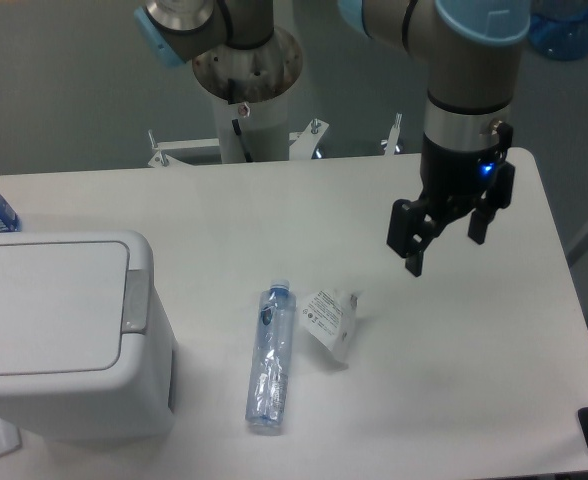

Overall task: Open the trash can
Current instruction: 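Move the open gripper across the table to the trash can lid edge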

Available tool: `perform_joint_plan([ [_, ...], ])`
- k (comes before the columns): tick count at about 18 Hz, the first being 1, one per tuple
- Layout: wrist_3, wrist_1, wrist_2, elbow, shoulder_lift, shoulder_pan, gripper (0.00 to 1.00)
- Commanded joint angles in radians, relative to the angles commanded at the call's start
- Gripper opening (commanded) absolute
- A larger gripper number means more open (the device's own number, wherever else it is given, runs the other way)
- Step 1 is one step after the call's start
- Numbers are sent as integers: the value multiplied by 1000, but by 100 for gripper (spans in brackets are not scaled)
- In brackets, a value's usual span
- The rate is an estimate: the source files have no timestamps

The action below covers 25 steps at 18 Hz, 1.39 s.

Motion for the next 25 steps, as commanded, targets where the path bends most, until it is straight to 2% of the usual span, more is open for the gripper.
perform_joint_plan([
  [4, -11, -9, -11, -6, 5, -9, 100],
  [9, -84, -3, -14, -11, 5, -67, 100],
  [18, -84, -8, -5, -15, -3, -132, 100],
  [25, -86, -11, -5, -20, 0, -144, 100],
])
